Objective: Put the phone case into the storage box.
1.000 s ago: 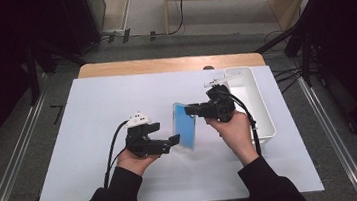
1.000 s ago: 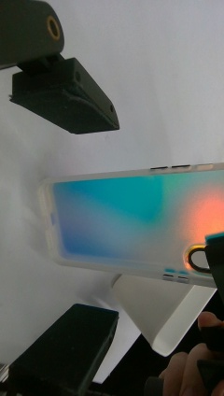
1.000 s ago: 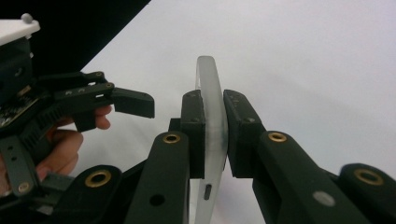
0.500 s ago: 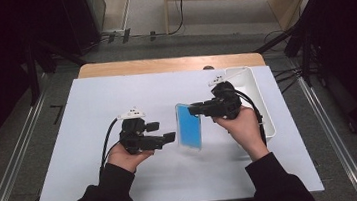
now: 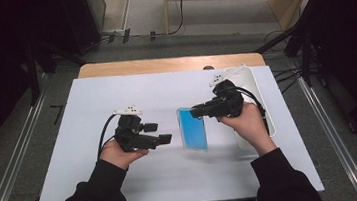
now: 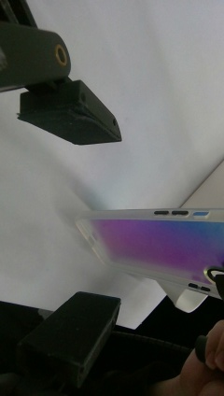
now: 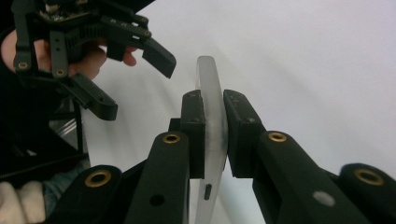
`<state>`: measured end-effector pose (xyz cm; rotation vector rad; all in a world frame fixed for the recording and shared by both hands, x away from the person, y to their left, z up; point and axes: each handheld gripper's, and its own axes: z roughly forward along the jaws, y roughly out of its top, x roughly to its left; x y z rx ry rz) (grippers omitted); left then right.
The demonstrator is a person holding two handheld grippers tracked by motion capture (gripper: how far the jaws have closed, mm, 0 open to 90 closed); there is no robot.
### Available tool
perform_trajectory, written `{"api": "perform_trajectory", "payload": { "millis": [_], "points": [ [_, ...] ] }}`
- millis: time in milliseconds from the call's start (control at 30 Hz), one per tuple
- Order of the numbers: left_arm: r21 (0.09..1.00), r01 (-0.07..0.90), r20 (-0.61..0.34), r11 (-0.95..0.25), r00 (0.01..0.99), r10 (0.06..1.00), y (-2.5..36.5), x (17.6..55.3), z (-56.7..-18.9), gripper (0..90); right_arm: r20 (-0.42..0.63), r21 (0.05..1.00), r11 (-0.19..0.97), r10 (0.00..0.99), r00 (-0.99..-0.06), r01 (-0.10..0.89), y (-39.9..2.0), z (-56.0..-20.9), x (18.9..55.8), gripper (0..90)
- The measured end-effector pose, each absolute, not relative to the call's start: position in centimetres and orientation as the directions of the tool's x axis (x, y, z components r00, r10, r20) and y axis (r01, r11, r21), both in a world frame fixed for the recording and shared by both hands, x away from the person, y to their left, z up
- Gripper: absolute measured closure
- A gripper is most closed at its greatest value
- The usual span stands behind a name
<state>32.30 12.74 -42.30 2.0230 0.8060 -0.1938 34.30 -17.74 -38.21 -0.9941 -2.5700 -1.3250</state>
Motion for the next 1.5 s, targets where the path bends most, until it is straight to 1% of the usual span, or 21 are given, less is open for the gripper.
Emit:
{"api": "perform_trajectory", "payload": {
  "millis": [67, 600, 867, 1133, 1200, 1300, 1500],
  "points": [
    [0.706, 0.605, -0.432, -0.368, 0.780, 0.452, 12.8, 32.4, -42.2, 19.9, 0.358, 0.696, 0.432, 0.485, -0.798, 0.574, -17.7, -38.2, 34.4, 77.5],
    [0.718, 0.567, -0.446, -0.405, 0.820, 0.358, 13.2, 32.7, -41.3, 19.9, 0.408, 0.660, 0.525, 0.350, -0.843, 0.538, -16.8, -38.2, 35.3, 77.5],
    [0.710, 0.562, -0.465, -0.424, 0.827, 0.318, 13.0, 32.9, -41.3, 19.9, 0.425, 0.648, 0.553, 0.306, -0.852, 0.523, -16.4, -38.6, 35.7, 77.4],
    [0.689, 0.566, -0.480, -0.452, 0.824, 0.301, 12.7, 33.2, -41.5, 20.0, 0.455, 0.640, 0.568, 0.263, -0.851, 0.518, -15.6, -39.1, 35.8, 77.4],
    [0.689, 0.568, -0.485, -0.450, 0.823, 0.298, 12.7, 33.2, -41.5, 22.8, 0.462, 0.640, 0.570, 0.250, -0.851, 0.515, -15.4, -39.3, 35.8, 77.4],
    [0.684, 0.572, -0.490, -0.453, 0.820, 0.295, 12.7, 33.3, -41.5, 23.0, 0.464, 0.641, 0.576, 0.236, -0.854, 0.507, -15.2, -39.4, 35.8, 77.4],
    [0.684, 0.570, -0.493, -0.455, 0.821, 0.287, 12.8, 33.4, -41.6, 26.7, 0.476, 0.638, 0.580, 0.220, -0.852, 0.506, -14.6, -39.6, 35.7, 77.4]
  ]
}}
